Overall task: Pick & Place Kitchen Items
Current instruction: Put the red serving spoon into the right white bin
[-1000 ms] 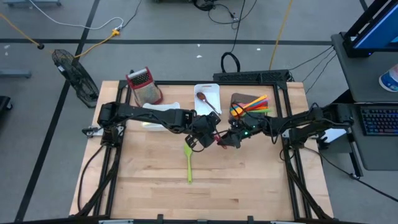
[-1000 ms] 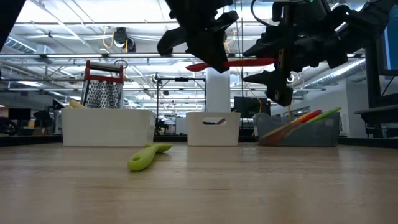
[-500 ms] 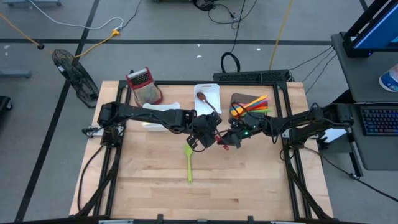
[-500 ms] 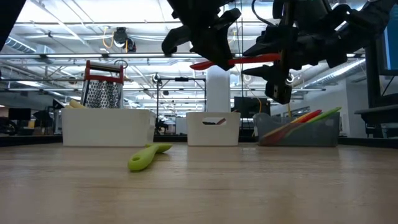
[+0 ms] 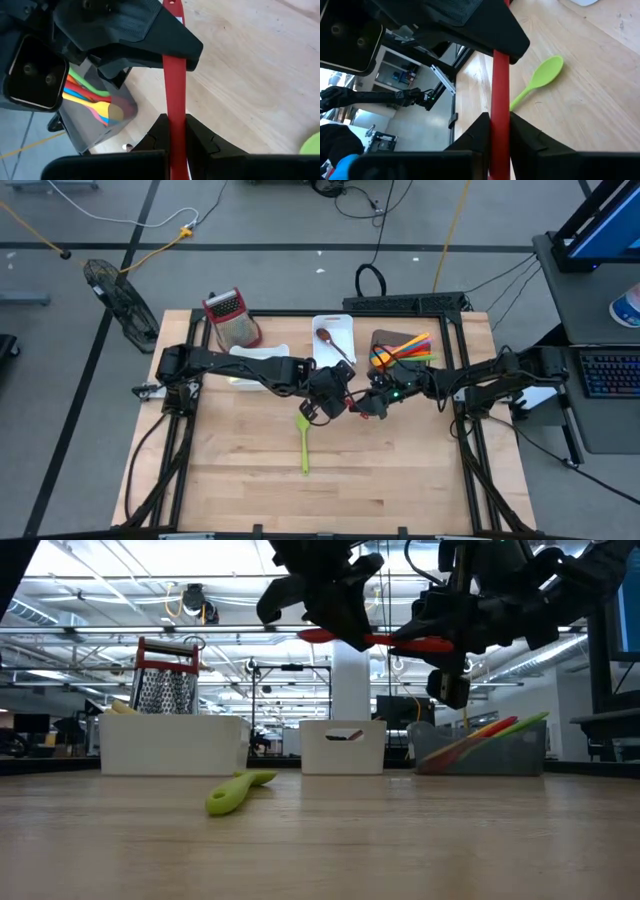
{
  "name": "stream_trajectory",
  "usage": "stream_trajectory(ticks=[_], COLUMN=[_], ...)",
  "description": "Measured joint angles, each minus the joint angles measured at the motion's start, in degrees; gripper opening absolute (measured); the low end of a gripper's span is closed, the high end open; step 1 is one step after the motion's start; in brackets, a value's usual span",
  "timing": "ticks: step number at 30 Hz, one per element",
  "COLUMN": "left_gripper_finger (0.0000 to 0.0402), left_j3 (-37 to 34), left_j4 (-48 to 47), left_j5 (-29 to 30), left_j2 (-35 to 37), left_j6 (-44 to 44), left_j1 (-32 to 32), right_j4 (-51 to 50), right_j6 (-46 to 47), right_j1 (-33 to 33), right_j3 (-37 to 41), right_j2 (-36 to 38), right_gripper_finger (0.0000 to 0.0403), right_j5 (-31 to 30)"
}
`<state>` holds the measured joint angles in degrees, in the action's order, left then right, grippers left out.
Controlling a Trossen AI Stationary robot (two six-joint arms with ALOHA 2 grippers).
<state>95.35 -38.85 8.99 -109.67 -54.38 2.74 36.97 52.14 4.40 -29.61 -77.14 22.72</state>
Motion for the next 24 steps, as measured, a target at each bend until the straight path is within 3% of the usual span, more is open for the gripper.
stream_trajectory(ticks=[4,9,17,24], left_gripper_finger=[0.0021,0.0068,0.0138,0.0179], left_j3=[0.0,0.0,-0.2,-0.2], left_j4=[0.0,2.0,8.4,9.0], left_j5=[0.0,0.2,10.0,14.3], left_j2=[0.0,0.0,0.0,0.0], left_j6=[2.3,5.3,4.2,4.2], left_j1=[0.0,0.0,0.2,0.9], right_j4=[0.1,0.7,1.1,0.7], right_j6=[-0.1,-0.6,-0.5,-0.5], right_j1=[0.0,0.0,0.1,0.0], right_j3=[0.0,0.0,0.0,0.0], right_j2=[0.0,0.0,0.2,0.2], right_gripper_finger=[0.0040,0.0038,0.0038,0.0038], right_j5=[0.0,0.1,-0.4,-0.5])
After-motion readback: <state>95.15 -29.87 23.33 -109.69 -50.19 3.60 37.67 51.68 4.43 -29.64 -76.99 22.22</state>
